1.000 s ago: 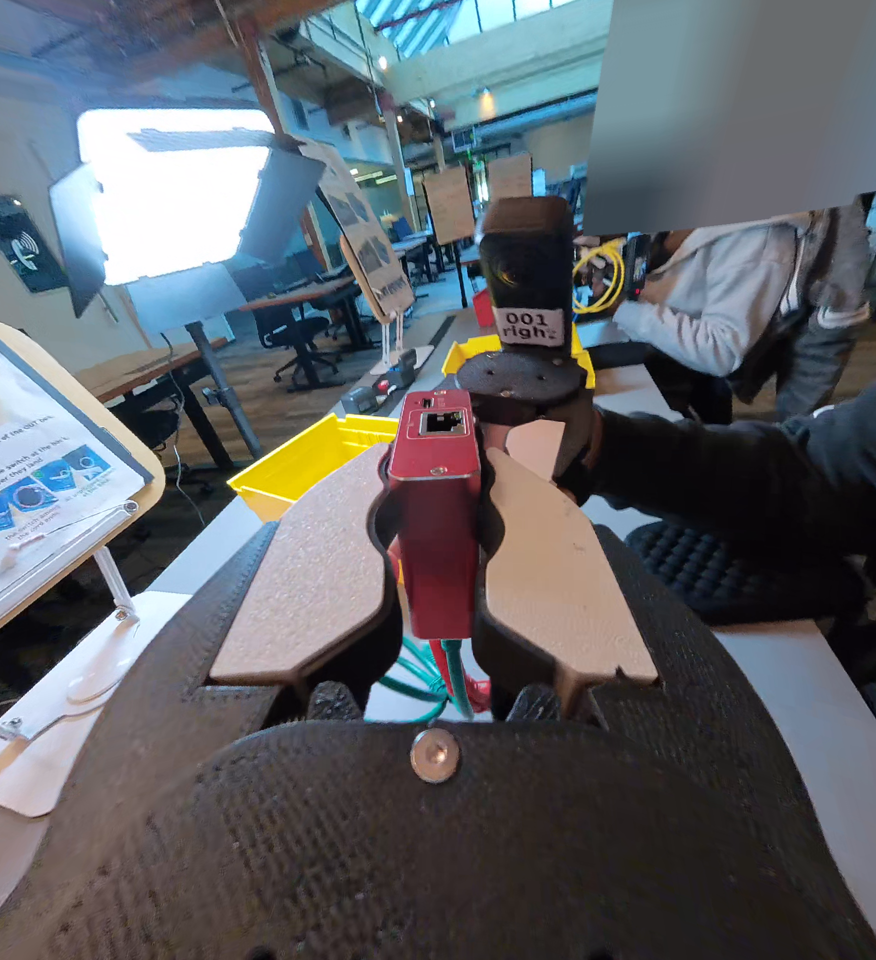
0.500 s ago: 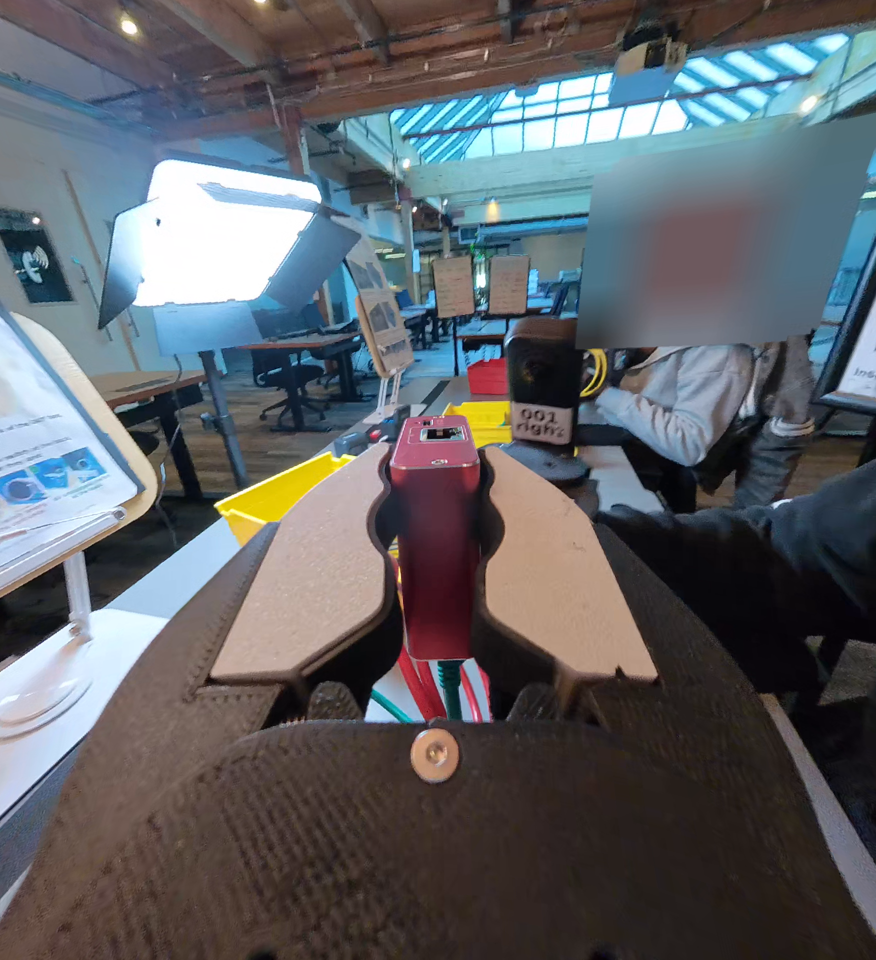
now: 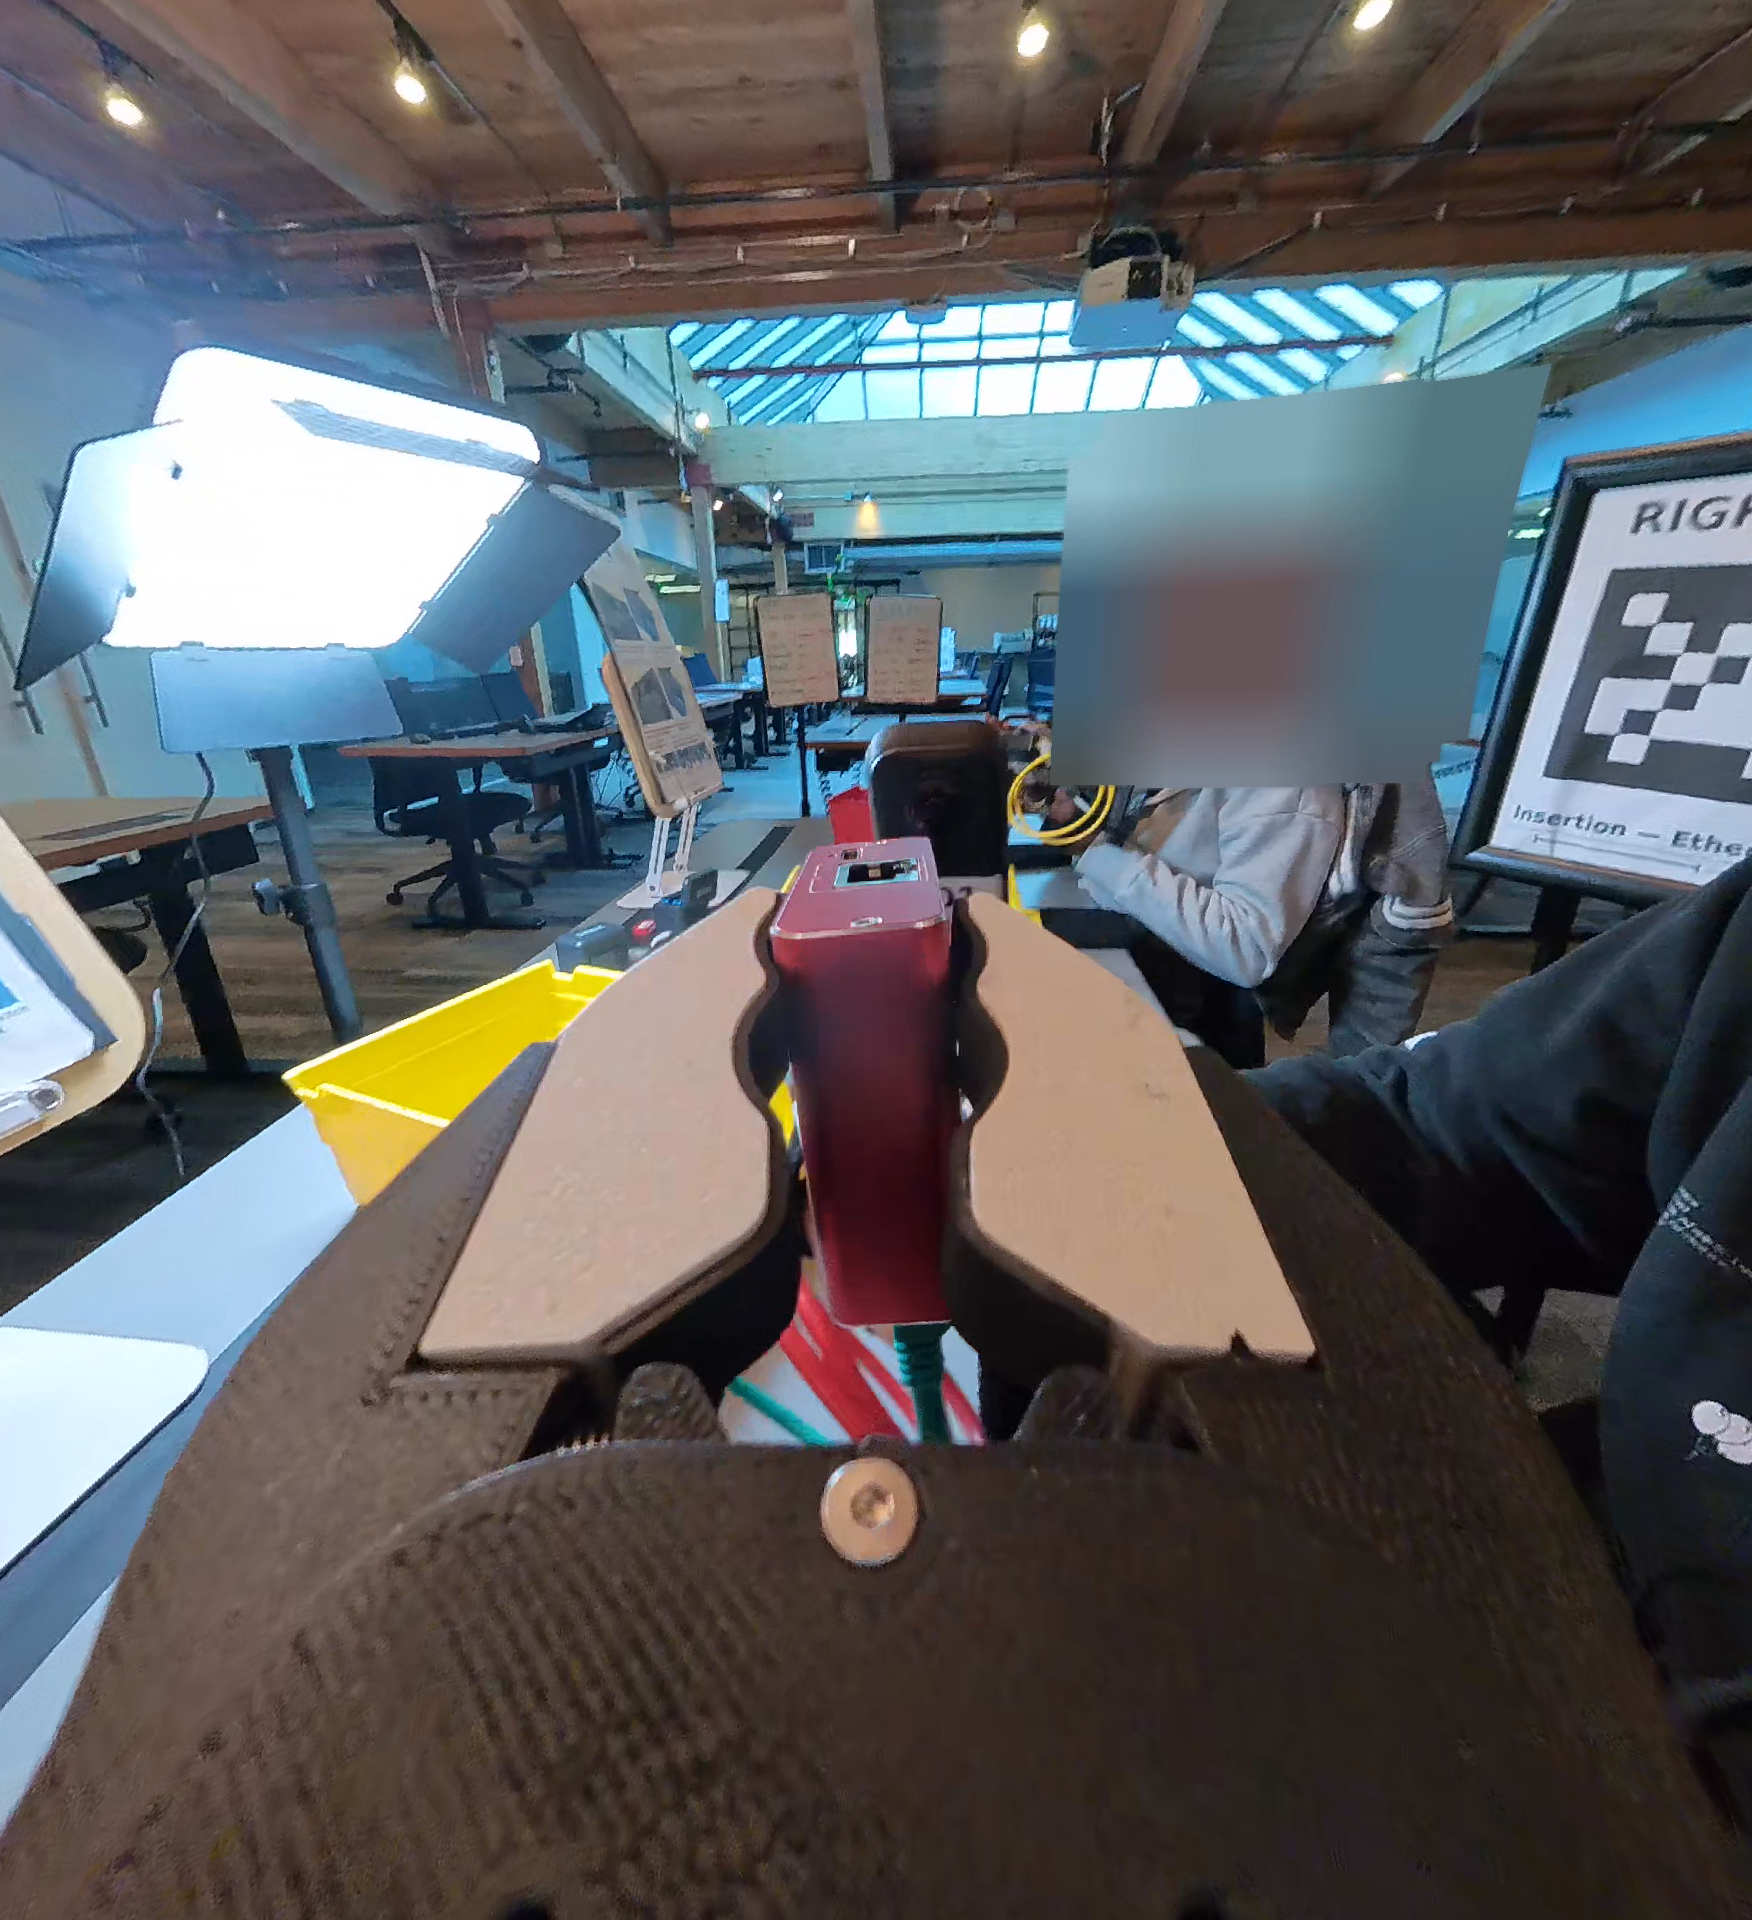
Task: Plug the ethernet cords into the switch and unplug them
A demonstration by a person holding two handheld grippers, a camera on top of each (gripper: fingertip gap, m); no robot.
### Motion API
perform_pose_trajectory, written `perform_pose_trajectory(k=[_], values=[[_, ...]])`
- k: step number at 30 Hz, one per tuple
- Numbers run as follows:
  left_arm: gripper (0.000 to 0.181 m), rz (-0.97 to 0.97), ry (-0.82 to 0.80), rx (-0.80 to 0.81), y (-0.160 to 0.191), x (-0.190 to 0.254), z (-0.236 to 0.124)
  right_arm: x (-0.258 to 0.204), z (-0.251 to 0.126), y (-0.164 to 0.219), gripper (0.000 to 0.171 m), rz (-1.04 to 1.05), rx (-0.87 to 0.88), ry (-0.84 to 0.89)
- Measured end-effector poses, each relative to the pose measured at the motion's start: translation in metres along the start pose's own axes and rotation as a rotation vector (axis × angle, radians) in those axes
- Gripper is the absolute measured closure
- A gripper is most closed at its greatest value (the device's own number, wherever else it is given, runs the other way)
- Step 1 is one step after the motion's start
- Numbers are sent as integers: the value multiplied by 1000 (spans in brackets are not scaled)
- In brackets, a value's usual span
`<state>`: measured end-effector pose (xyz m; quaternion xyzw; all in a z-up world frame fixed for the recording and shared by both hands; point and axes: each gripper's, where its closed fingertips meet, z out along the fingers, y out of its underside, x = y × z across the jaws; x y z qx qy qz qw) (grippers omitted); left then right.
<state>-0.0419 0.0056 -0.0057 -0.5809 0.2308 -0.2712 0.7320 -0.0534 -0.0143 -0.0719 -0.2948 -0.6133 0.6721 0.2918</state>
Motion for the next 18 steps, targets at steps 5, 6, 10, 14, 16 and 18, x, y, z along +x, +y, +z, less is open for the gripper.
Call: perform_pose_trajectory(k=[5,6,10,14,16,18], values=[[144,74,-58,-159,16,-5,-4,0,-2,4,159,21,-65,-1],[145,96,-73,-192,19,-6,-4,1,-2,4,159,13,-77,12],[151,105,-63,-210,18,-1,-2,1,-3,3,158,45,-37,-7],[153,72,-53,-92,6,1,1,2,-4,-8,157,94,103,-28],[153,37,-37,-43,2,0,0,1,-5,-11,157,112,149,-41],[153,20,-34,-8,0,0,1,1,-6,-14,157,118,183,-42]])
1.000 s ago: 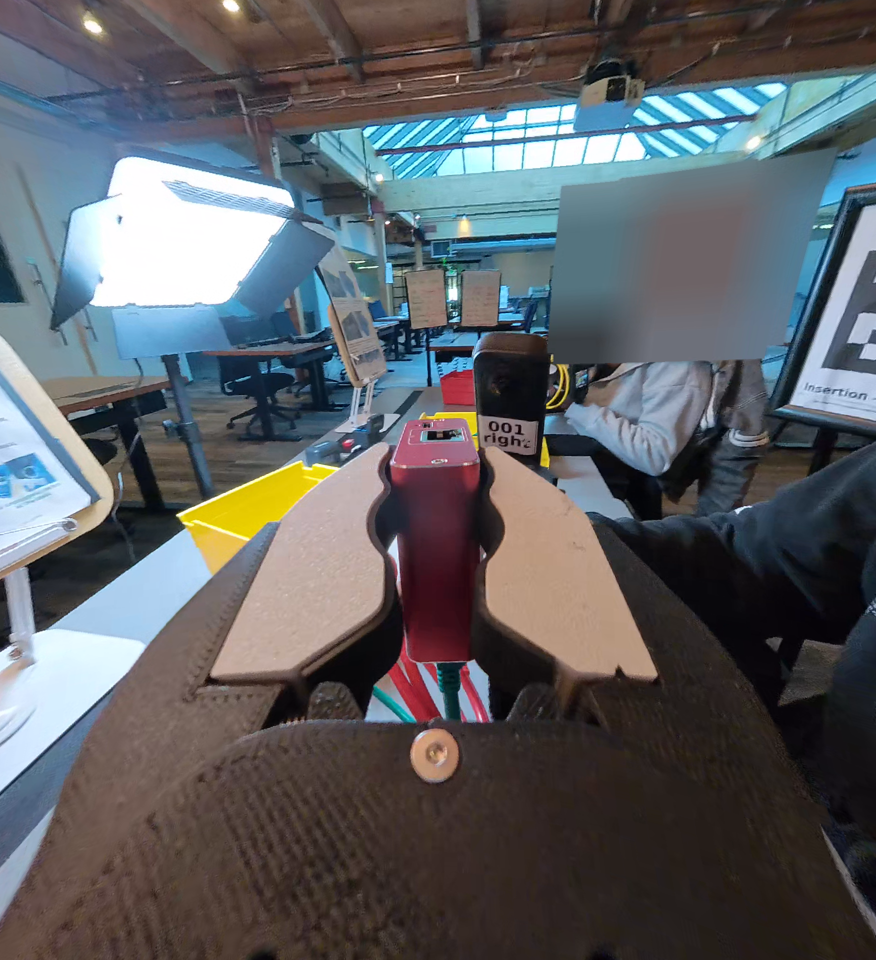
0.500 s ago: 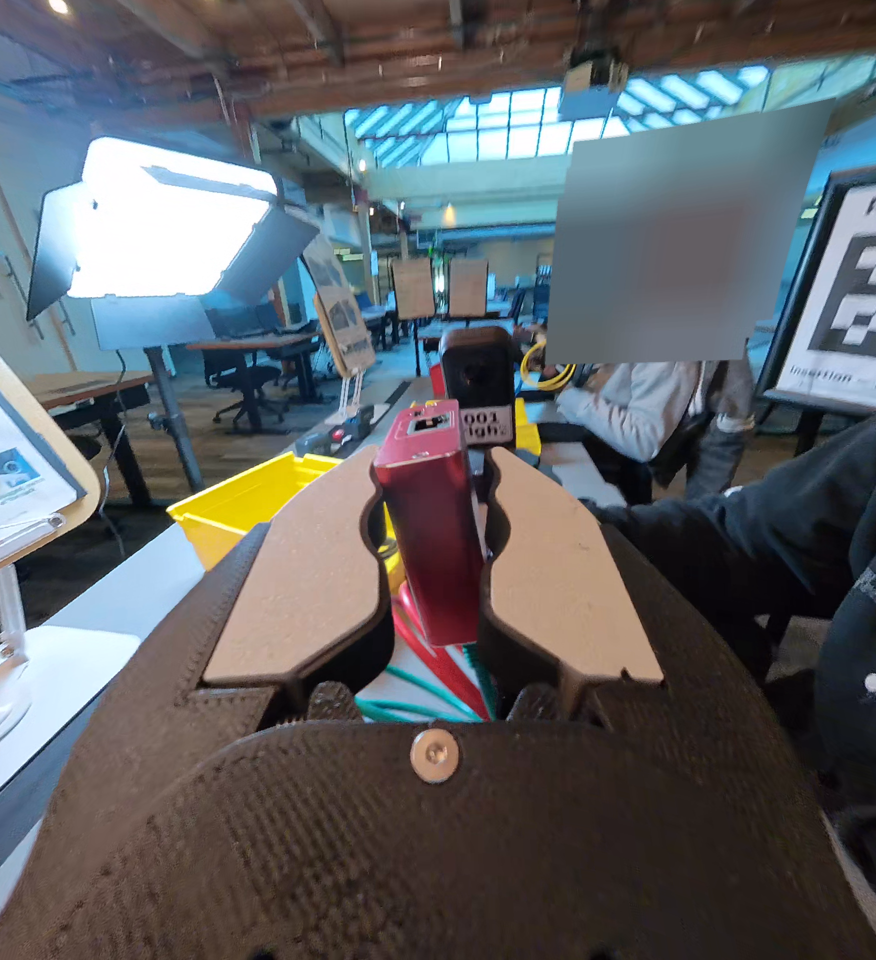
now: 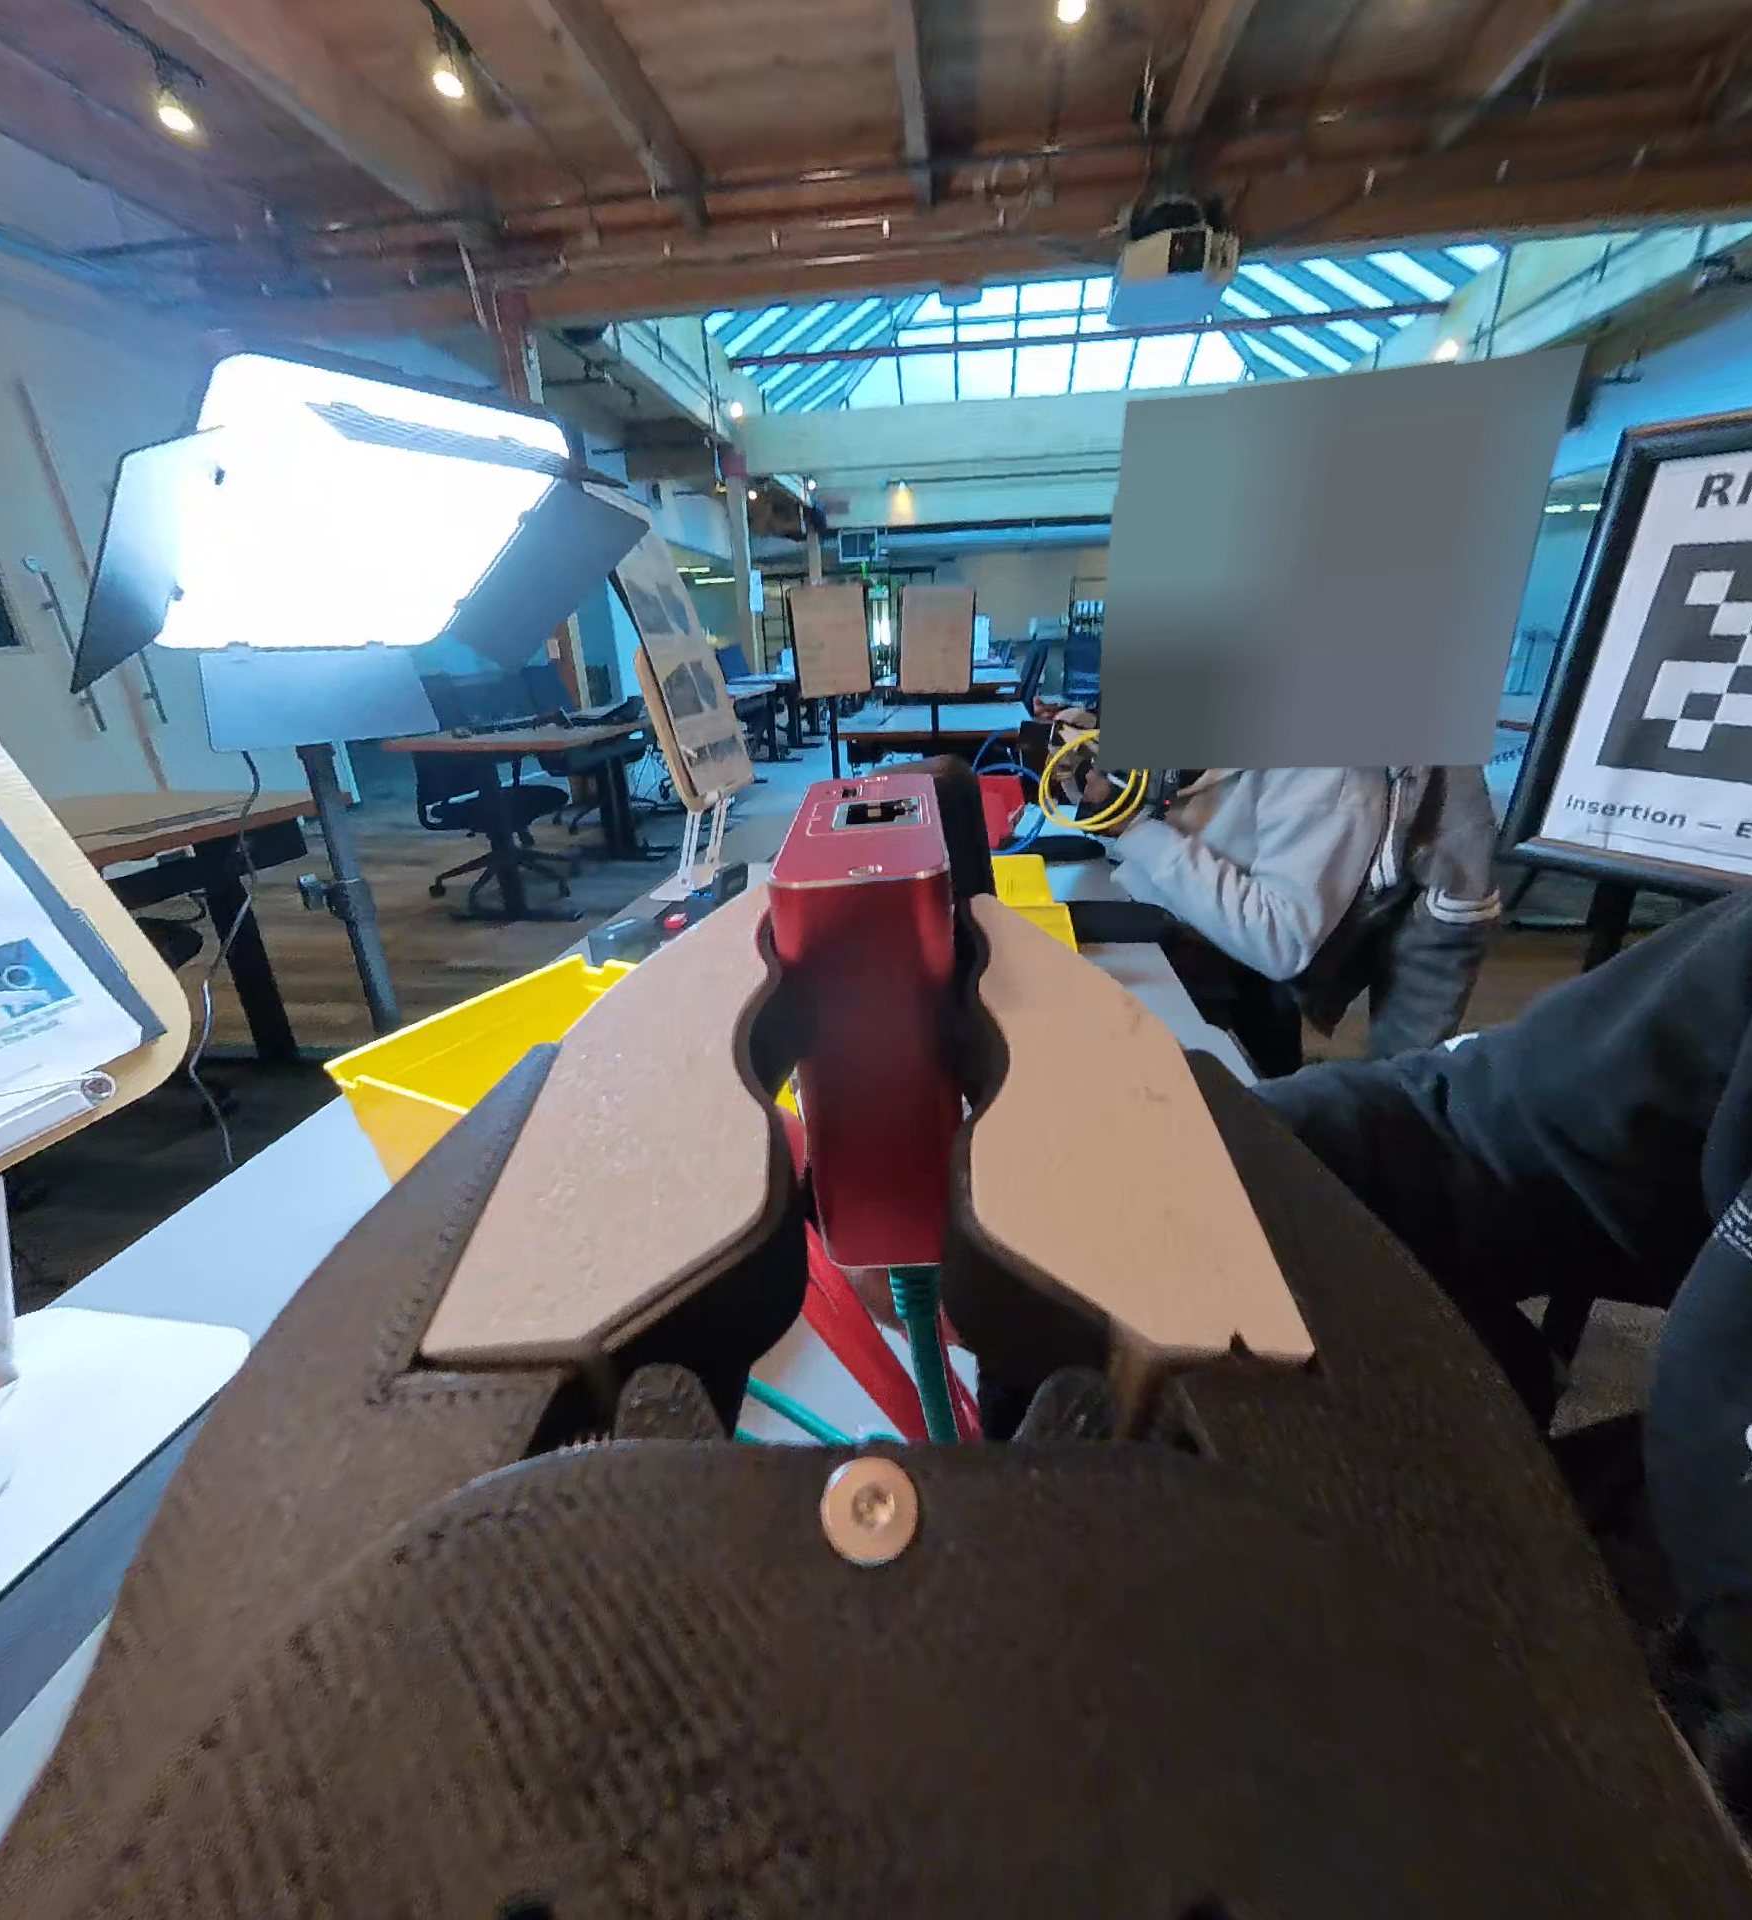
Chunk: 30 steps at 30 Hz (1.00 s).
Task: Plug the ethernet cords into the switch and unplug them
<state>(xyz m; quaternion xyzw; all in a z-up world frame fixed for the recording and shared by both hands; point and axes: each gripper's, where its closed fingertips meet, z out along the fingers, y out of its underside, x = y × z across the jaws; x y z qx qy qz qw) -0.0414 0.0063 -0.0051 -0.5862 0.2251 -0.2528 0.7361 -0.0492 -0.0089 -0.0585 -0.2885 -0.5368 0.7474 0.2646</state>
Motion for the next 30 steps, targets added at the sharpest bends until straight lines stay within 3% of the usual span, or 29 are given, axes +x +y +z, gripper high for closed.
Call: perform_pose_trajectory(k=[15,20,25,30], values=[[154,71,-29,-14,-1,-1,-4,13,8,8,157,124,-57,114],[154,-38,-12,65,-10,-5,-7,12,10,0,157,50,-41,153],[154,-44,-30,37,-9,-6,-6,11,10,3,158,27,-93,191],[154,-70,-15,78,-13,-4,-6,9,13,4,158,83,-95,183]])
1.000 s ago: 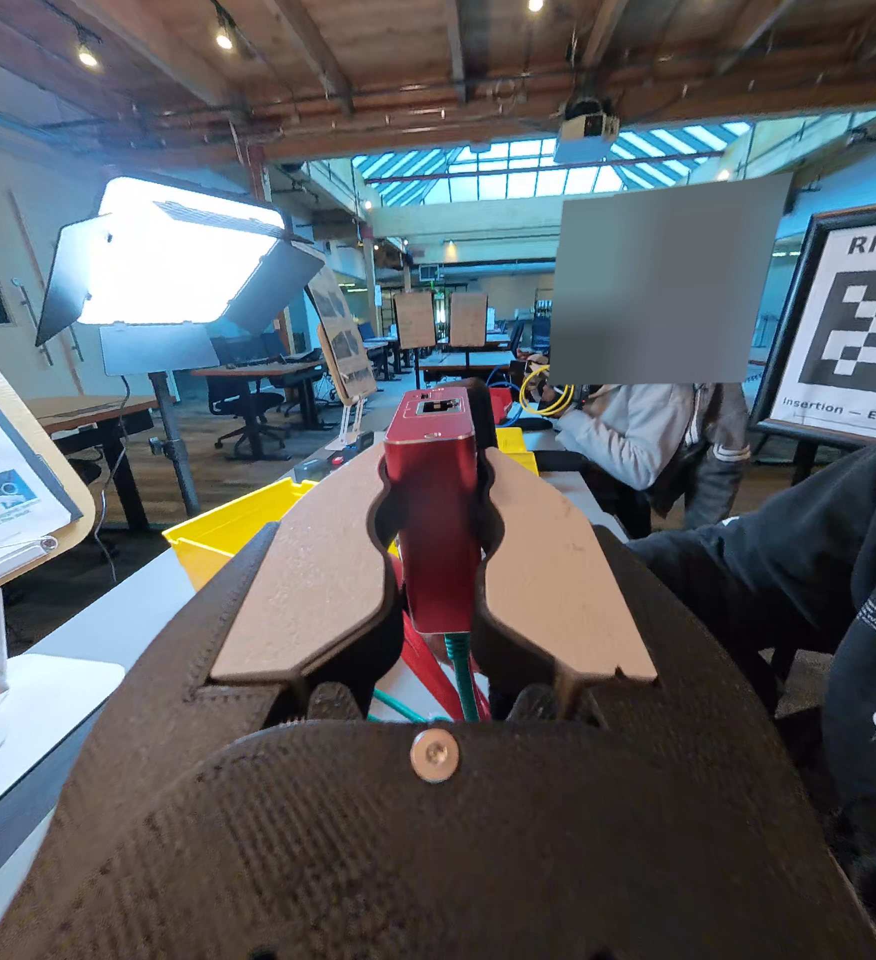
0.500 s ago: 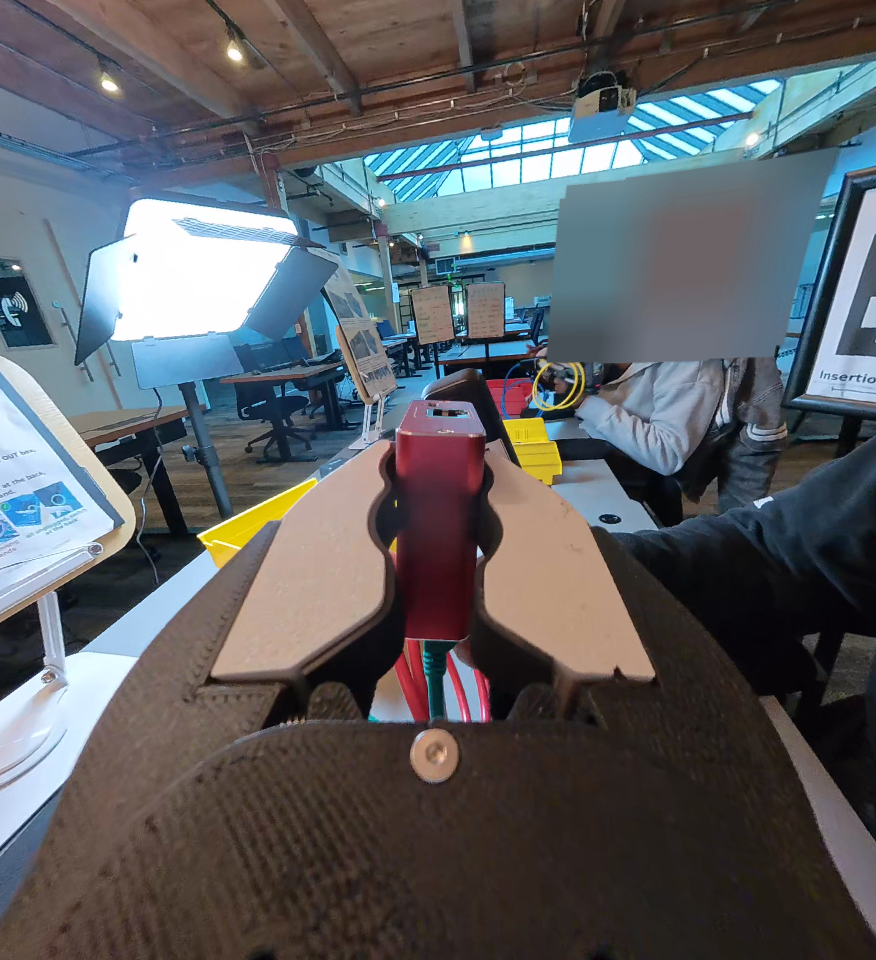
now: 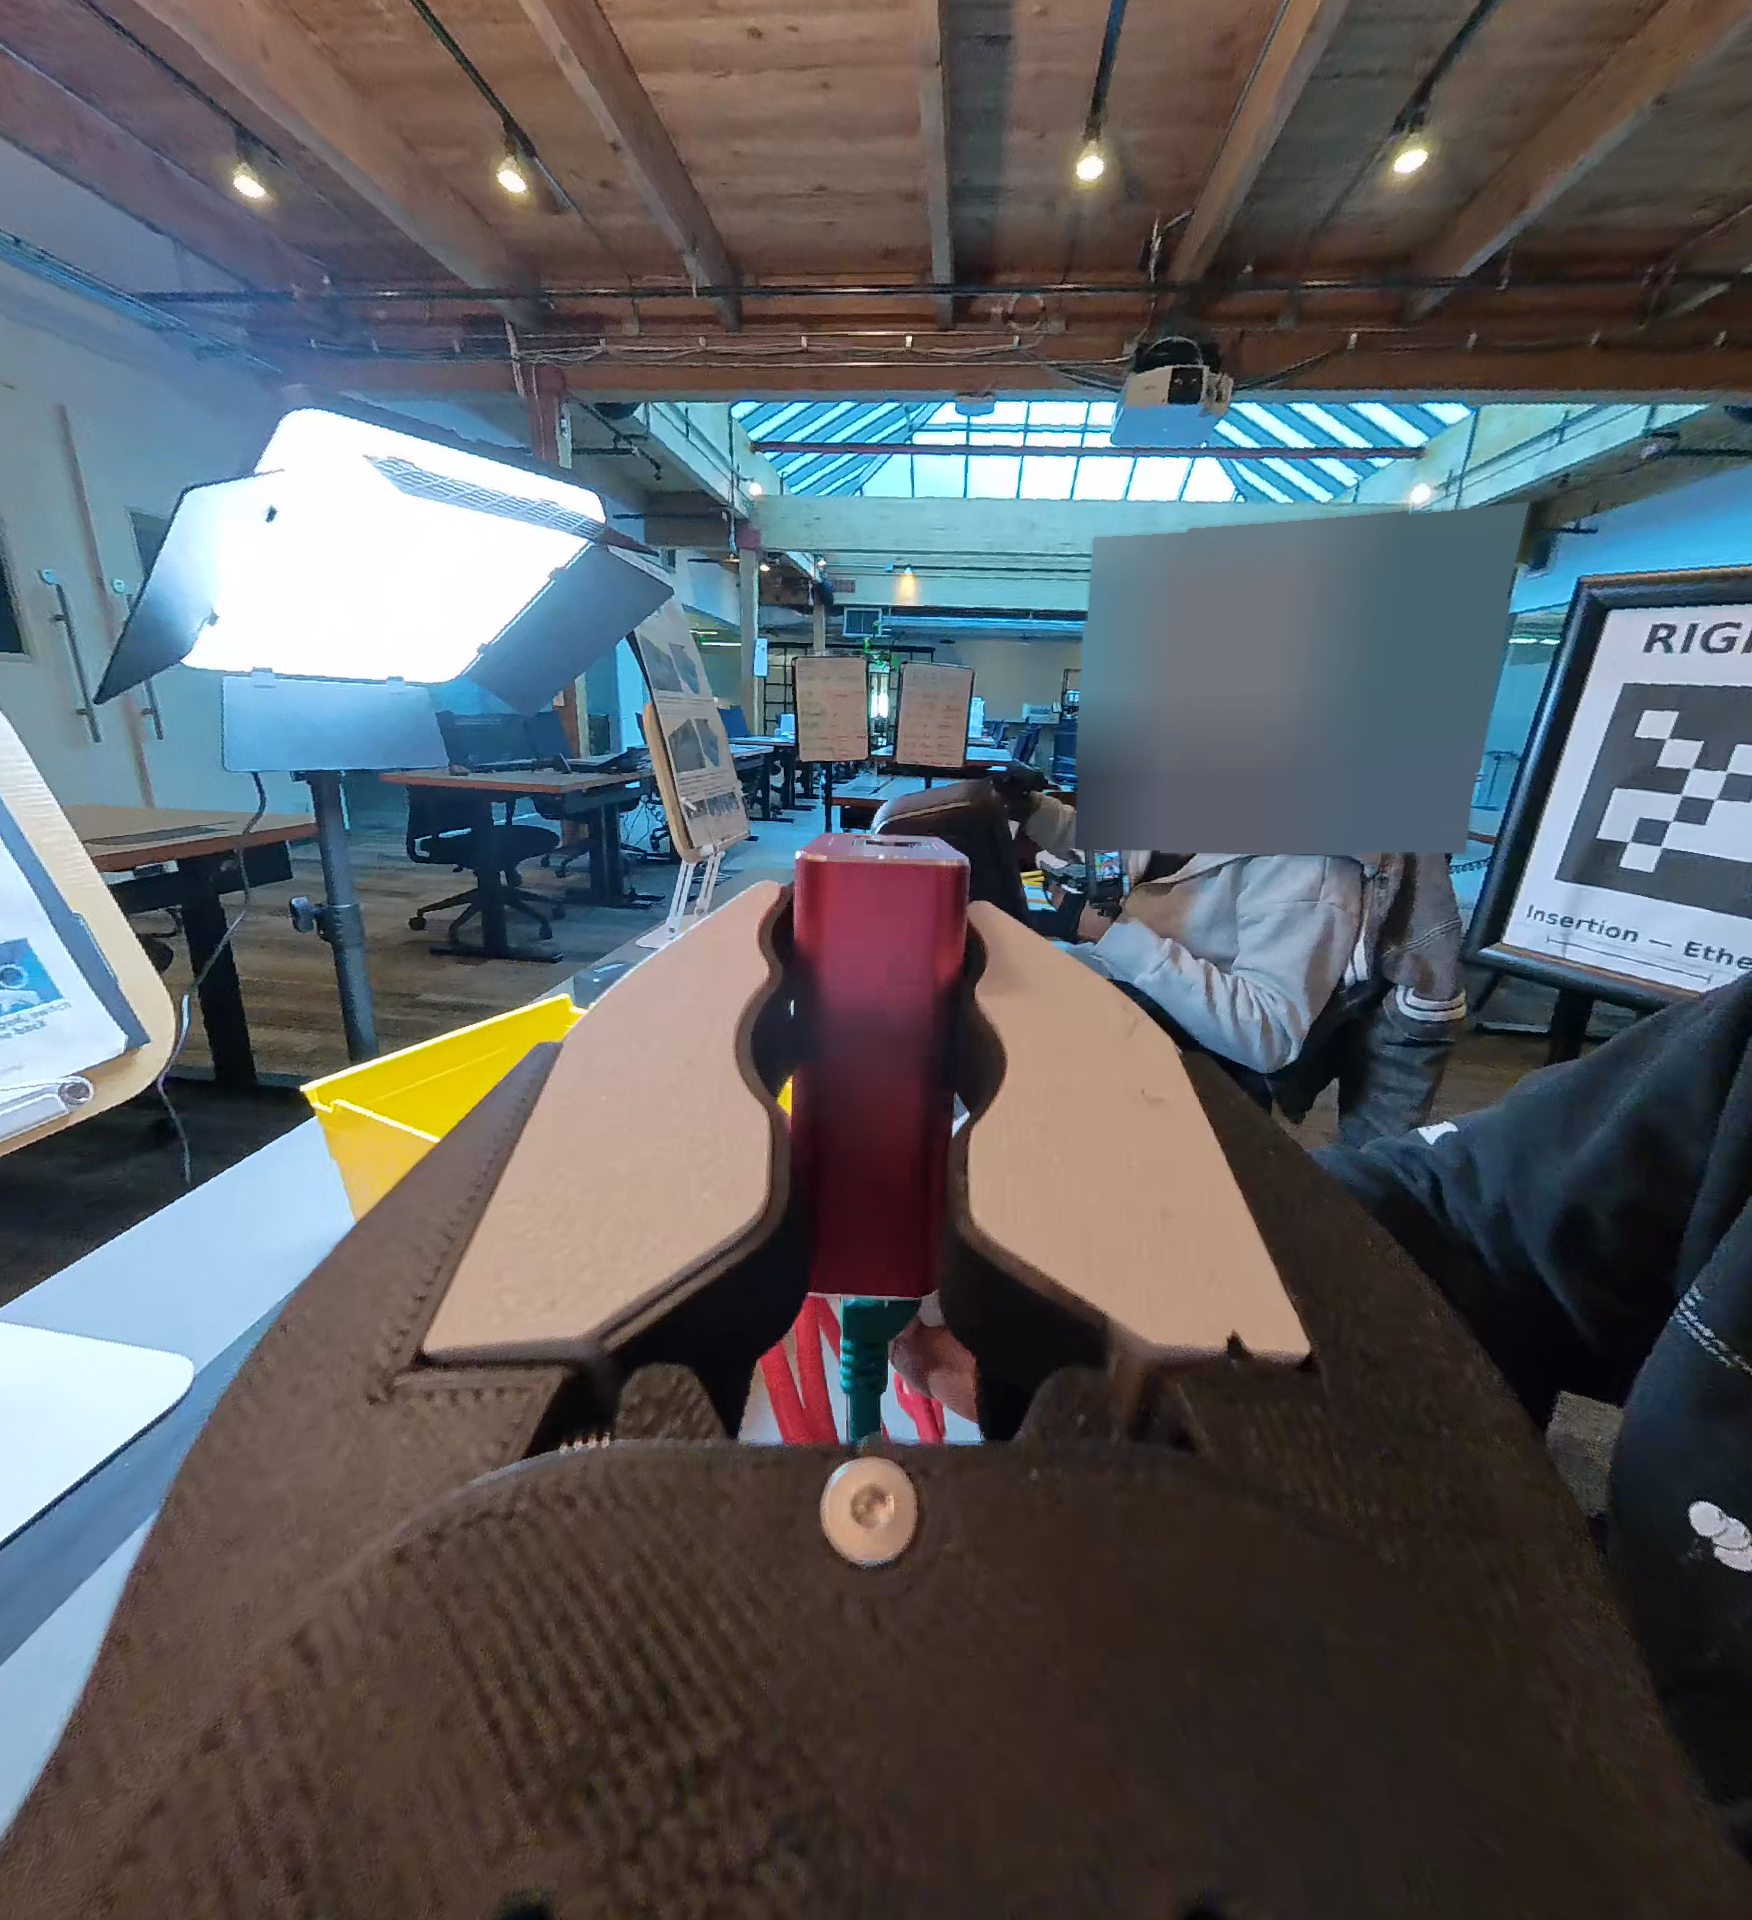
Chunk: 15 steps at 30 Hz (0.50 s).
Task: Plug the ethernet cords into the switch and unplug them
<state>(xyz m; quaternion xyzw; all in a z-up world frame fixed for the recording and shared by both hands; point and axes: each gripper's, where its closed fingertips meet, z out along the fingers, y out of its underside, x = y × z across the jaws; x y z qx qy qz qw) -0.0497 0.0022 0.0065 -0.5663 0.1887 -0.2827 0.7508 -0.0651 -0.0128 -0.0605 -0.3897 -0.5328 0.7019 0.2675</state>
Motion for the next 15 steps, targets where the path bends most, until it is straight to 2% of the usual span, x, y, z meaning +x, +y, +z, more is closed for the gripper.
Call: perform_pose_trajectory(k=[2,5,7,15], values=[[154,2,4,5,0,1,1,-1,-1,0,158,-21,-19,-12],[154,-43,42,23,-4,6,2,-9,-3,-1,158,-214,-50,-21],[154,-59,57,61,-10,9,3,-14,-5,-7,159,-269,-9,-42],[154,-204,9,211,-16,-13,-3,-7,-2,-16,158,-61,131,-51]])
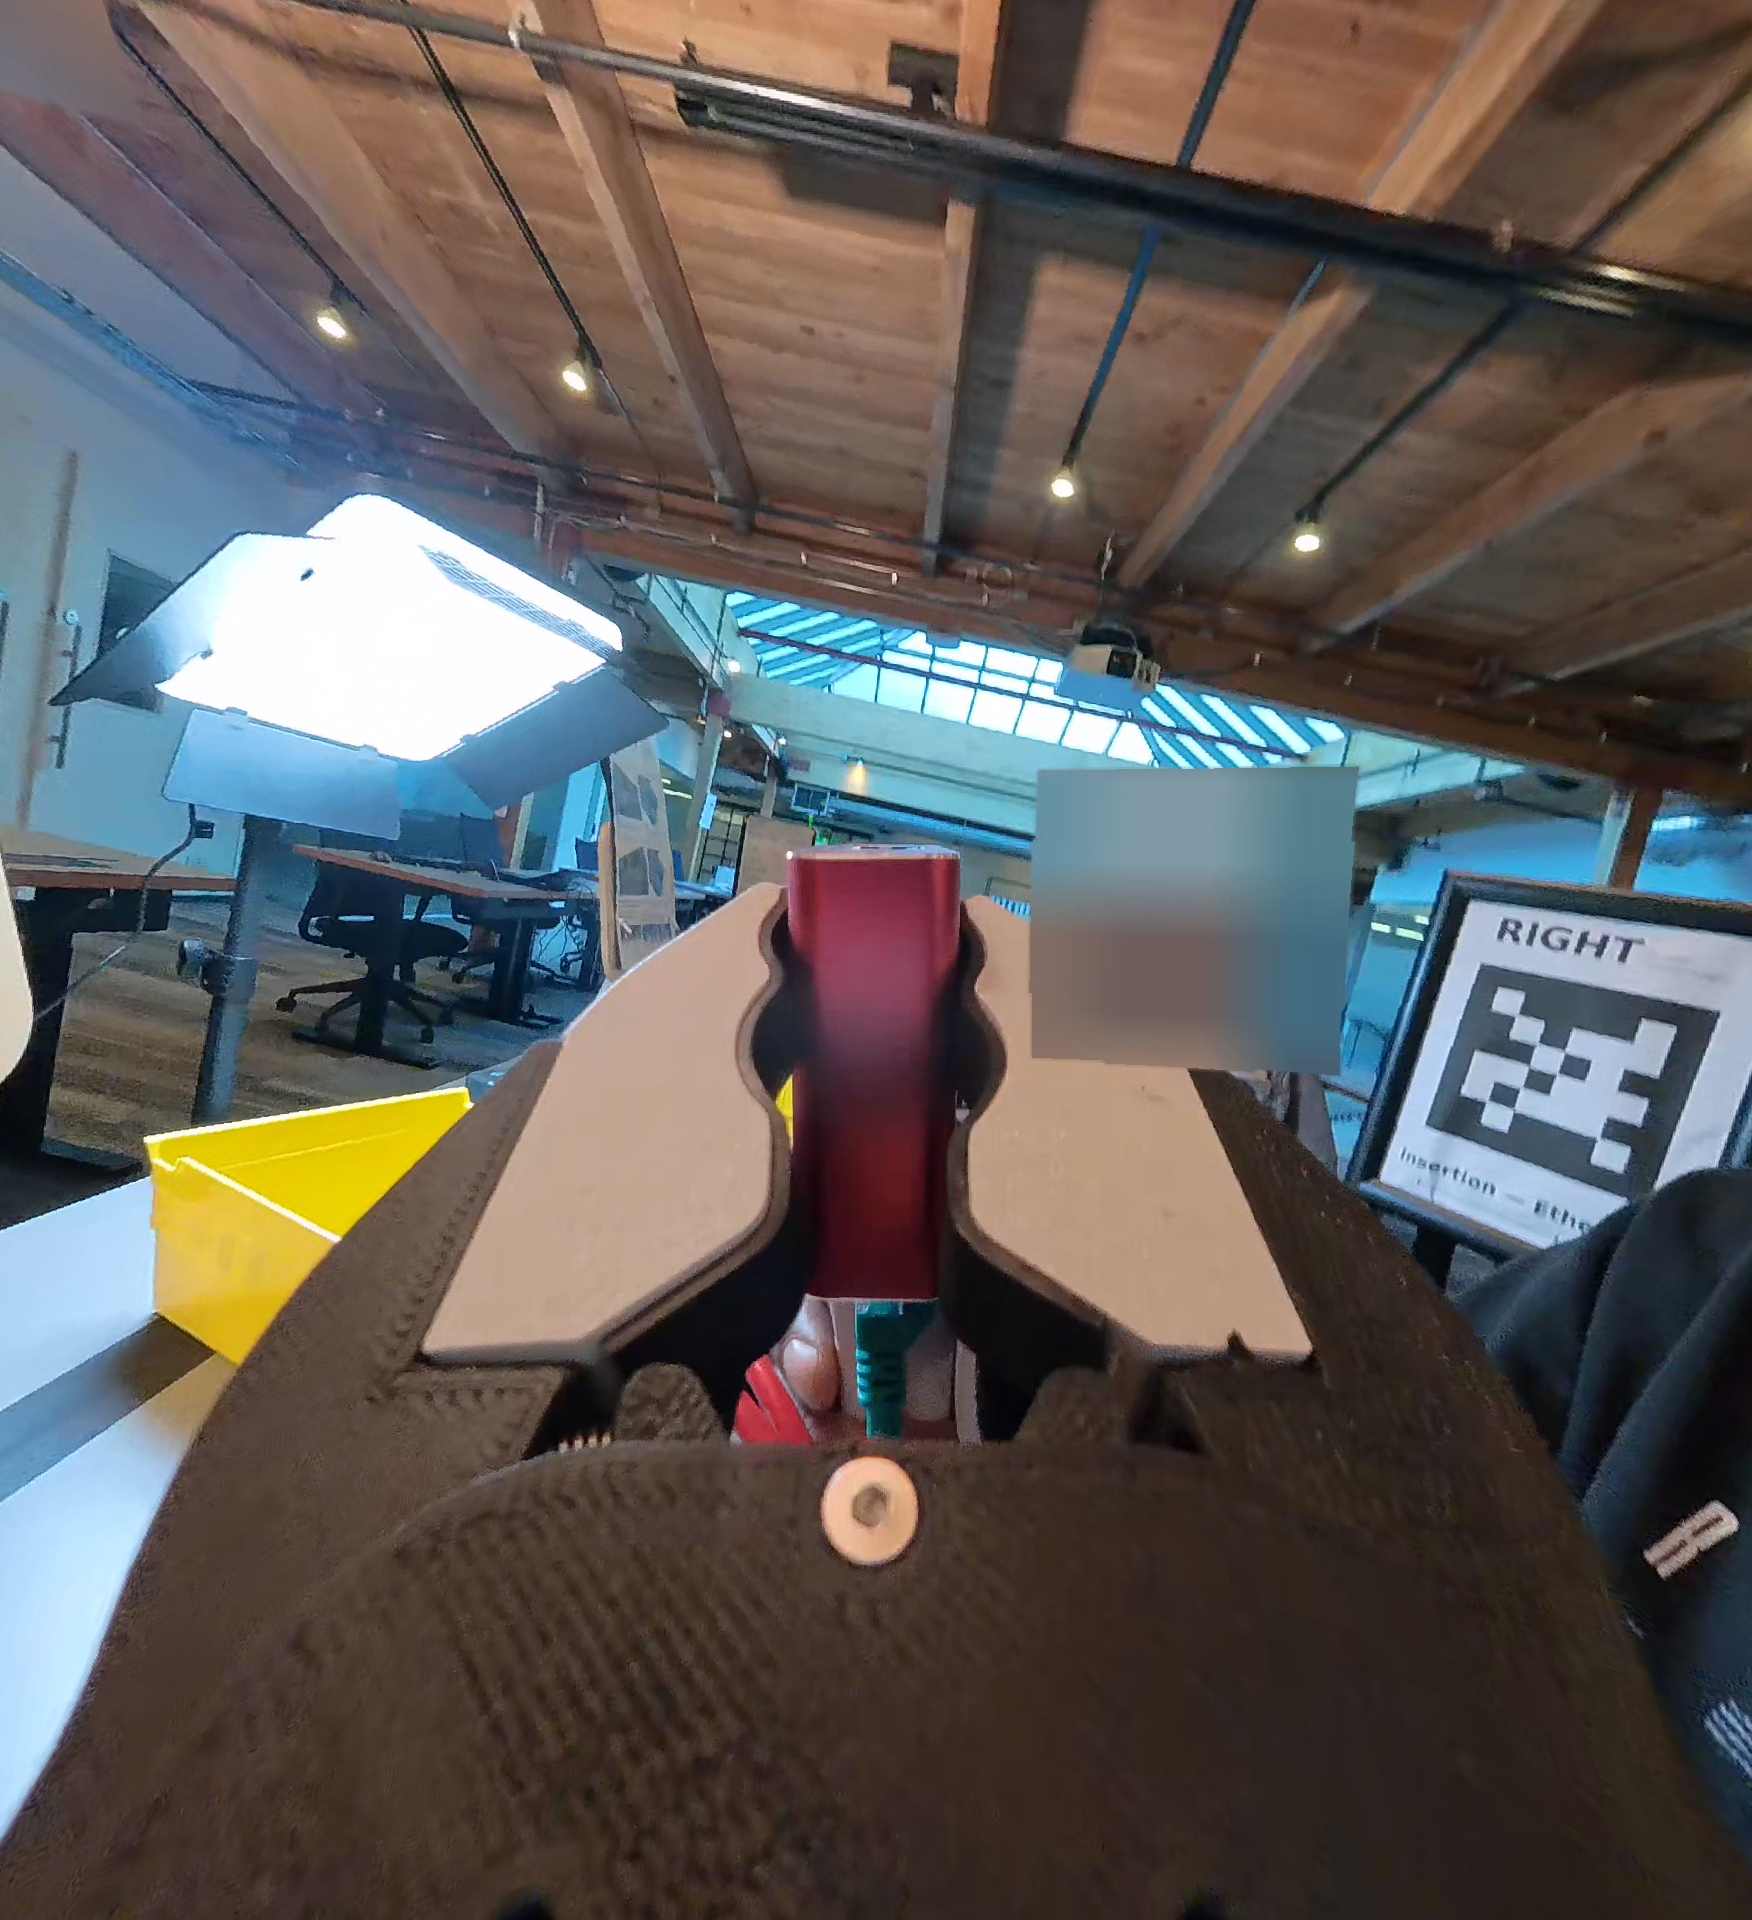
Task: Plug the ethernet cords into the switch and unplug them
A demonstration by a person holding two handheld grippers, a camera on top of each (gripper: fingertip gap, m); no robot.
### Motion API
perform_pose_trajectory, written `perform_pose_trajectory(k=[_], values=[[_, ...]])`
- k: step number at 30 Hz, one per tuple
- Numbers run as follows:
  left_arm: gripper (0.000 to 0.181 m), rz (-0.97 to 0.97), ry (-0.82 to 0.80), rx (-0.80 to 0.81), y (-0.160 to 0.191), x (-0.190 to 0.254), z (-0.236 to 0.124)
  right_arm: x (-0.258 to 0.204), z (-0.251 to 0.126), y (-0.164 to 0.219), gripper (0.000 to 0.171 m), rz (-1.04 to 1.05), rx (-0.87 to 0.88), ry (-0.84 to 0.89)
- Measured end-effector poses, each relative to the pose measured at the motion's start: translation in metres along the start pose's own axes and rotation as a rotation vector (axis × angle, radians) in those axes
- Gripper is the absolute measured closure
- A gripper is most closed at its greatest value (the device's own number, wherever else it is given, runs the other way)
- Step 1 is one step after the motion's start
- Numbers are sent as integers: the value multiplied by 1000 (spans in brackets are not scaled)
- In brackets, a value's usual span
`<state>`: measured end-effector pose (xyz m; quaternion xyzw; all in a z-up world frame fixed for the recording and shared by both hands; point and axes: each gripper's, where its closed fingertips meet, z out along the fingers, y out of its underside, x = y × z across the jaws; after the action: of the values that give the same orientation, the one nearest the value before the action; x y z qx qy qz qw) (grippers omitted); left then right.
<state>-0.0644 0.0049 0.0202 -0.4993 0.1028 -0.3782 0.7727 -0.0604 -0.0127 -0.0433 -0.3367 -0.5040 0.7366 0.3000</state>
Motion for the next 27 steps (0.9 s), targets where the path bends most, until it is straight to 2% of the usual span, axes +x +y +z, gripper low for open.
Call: perform_pose_trajectory(k=[4,12,20,27], values=[[154,-19,-2,54,-2,-2,0,-2,-1,-3,157,152,69,-63],[153,34,-57,102,-4,-2,2,0,-1,-7,156,263,129,-46],[153,207,-111,48,-2,8,6,8,-5,-12,157,156,137,101],[154,303,-113,-36,1,10,4,12,-2,-7,157,150,110,82]])
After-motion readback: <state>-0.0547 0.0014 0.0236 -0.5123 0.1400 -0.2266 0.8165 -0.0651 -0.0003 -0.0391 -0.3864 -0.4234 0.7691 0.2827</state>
